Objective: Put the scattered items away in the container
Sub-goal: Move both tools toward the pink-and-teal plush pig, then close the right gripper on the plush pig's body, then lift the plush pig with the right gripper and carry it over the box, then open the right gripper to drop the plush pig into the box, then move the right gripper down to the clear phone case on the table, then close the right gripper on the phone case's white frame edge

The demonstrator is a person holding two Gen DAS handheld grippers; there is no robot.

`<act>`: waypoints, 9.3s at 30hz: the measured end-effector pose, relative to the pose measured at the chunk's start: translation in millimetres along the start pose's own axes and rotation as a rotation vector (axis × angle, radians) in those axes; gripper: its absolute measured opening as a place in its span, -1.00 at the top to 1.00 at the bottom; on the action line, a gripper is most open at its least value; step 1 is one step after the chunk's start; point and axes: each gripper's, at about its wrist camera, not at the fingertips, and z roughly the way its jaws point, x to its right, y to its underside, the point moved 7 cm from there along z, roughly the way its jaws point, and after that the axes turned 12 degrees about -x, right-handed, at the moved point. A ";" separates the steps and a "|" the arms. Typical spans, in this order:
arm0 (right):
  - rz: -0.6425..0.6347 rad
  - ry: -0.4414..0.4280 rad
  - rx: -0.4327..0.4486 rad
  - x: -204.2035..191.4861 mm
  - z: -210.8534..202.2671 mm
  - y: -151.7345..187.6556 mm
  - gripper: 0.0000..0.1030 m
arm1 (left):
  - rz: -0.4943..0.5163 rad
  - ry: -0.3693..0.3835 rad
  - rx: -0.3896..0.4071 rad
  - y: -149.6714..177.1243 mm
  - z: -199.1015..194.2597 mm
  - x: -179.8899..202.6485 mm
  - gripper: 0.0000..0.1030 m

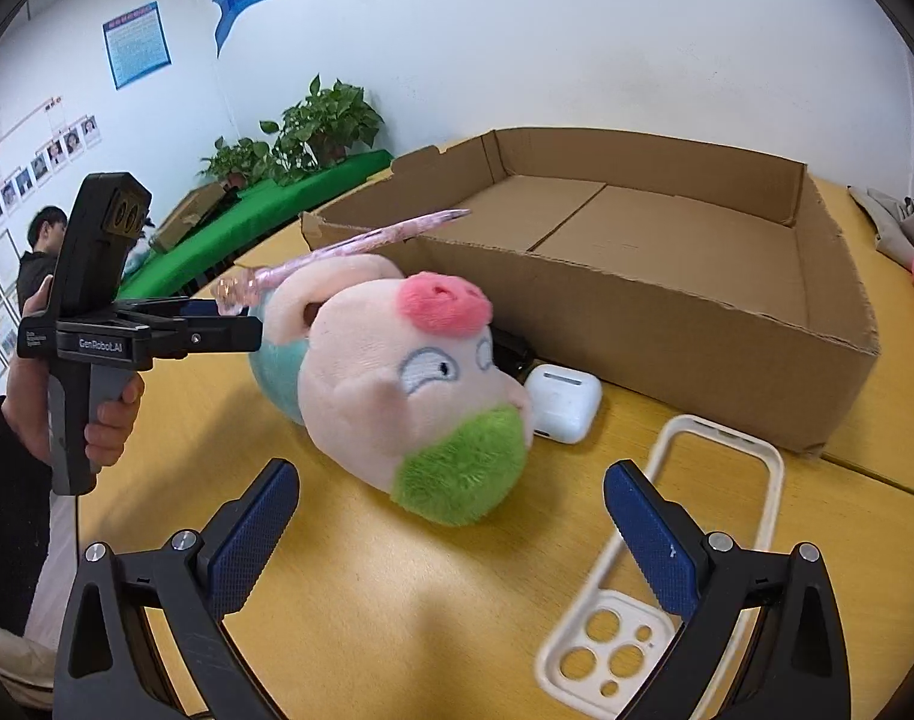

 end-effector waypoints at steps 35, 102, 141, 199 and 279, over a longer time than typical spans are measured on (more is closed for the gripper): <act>0.057 0.126 -0.164 -15.4 72.9 -20.5 -1.00 | -0.030 0.283 0.011 -4.0 7.8 -8.7 -0.24; -0.047 0.139 0.192 -72.2 -138.2 -182.6 -0.57 | 0.279 0.073 0.327 -145.1 -213.6 87.4 0.03; 0.083 0.104 -0.030 112.4 192.1 -346.6 -0.56 | 0.104 0.038 -0.017 -346.5 78.5 -105.6 0.05; 0.218 0.105 -0.150 96.3 -16.0 -76.4 -0.99 | 0.025 0.015 -0.113 -83.6 5.7 -37.7 -0.30; 0.332 0.302 -0.238 58.1 -51.3 47.7 0.77 | 0.166 0.126 -0.273 0.5 79.6 198.9 0.84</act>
